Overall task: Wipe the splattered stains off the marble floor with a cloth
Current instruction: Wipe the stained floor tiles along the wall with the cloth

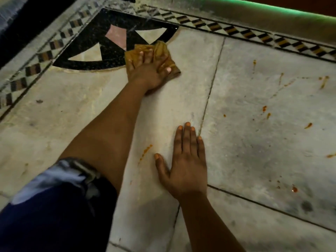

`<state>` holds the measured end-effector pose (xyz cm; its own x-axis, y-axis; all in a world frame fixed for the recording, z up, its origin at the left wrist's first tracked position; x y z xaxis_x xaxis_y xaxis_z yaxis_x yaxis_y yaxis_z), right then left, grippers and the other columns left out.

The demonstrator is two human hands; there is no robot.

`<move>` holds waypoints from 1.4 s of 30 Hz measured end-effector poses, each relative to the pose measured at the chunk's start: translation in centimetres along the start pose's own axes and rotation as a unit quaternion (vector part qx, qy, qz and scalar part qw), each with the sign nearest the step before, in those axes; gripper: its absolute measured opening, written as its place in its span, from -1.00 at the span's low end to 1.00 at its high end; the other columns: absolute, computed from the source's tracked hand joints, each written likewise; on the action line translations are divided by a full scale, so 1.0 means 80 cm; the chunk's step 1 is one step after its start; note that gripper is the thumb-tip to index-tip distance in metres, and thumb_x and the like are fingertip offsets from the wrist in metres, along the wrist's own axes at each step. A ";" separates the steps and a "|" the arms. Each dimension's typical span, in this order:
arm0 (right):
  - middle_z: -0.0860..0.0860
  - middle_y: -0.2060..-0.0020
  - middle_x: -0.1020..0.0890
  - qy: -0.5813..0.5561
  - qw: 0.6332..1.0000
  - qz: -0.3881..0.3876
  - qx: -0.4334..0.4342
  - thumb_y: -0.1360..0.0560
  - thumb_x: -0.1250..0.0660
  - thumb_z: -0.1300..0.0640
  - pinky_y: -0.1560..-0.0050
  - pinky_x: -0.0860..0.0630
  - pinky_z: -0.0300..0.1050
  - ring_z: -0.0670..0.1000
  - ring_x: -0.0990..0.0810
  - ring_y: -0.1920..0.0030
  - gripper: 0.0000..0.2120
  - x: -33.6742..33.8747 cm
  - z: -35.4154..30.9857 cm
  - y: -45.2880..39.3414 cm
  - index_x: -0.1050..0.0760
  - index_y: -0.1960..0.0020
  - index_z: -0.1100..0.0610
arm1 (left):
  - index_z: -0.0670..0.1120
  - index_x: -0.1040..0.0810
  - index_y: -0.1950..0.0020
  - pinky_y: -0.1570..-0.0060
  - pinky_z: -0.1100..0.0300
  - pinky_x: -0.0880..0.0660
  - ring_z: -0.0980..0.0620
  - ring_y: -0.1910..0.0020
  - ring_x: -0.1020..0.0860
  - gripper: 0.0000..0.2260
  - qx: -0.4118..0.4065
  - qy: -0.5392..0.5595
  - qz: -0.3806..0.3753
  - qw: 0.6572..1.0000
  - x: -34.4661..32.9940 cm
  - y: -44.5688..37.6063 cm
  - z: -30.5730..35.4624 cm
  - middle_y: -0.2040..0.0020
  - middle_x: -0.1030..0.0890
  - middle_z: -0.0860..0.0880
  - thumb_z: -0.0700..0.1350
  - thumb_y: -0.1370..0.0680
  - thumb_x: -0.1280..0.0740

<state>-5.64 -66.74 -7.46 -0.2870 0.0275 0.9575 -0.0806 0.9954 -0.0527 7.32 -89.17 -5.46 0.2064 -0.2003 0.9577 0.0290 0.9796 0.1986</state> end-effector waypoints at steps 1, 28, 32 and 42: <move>0.20 -0.49 -0.14 0.002 1.000 -0.002 -0.001 -0.48 -0.01 -0.25 -0.44 0.01 0.05 0.13 -0.10 -0.50 -0.23 0.001 0.000 0.000 -0.11 -0.50 0.26 | 0.22 0.02 -0.51 -0.40 -0.20 0.27 -0.10 -0.53 0.17 -0.49 -0.004 -0.013 0.001 1.000 -0.003 0.002 0.015 -0.56 0.14 0.00 0.28 -0.58 0.07; 0.21 -0.49 -0.15 0.002 1.000 0.004 0.002 -0.46 -0.02 -0.28 -0.45 0.06 0.02 0.14 -0.12 -0.50 -0.19 0.000 0.000 0.000 -0.11 -0.50 0.26 | 0.26 -0.16 -0.47 -0.42 -0.12 0.18 -0.03 -0.53 0.08 -0.53 -0.008 0.037 0.036 0.999 -0.007 0.047 -0.023 -0.56 -0.02 0.05 0.28 -0.56 -0.06; 0.22 -0.49 -0.16 0.013 1.000 0.002 0.005 -0.46 0.00 -0.29 -0.44 0.05 0.03 0.16 -0.14 -0.49 -0.18 -0.001 0.000 0.000 -0.11 -0.50 0.27 | 0.28 -0.16 -0.46 -0.42 -0.08 0.21 0.00 -0.53 0.10 -0.55 -0.082 0.021 0.020 0.996 -0.021 0.083 0.006 -0.56 0.00 0.08 0.26 -0.57 -0.07; 0.22 -0.48 -0.17 0.003 1.000 -0.012 -0.001 -0.47 -0.02 -0.28 -0.44 0.02 0.05 0.16 -0.15 -0.49 -0.20 0.003 0.001 -0.001 -0.14 -0.49 0.27 | 0.20 0.11 -0.52 -0.42 -0.17 0.25 -0.09 -0.53 0.18 -0.40 -0.068 -0.026 -0.025 0.997 0.001 -0.003 0.022 -0.56 0.14 0.00 0.33 -0.55 0.01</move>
<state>-5.76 -66.84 -7.23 -0.2801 0.0031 0.9600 -0.0849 0.9960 -0.0280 5.62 -89.41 -5.09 0.1513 -0.2452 0.9576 0.1701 0.9608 0.2191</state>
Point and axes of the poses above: each hand's wrist, its own y-axis away from the middle knuckle, its own x-axis out of the back of the hand, z = x × y, the point moved 3 cm from there along -y, towards the middle knuckle
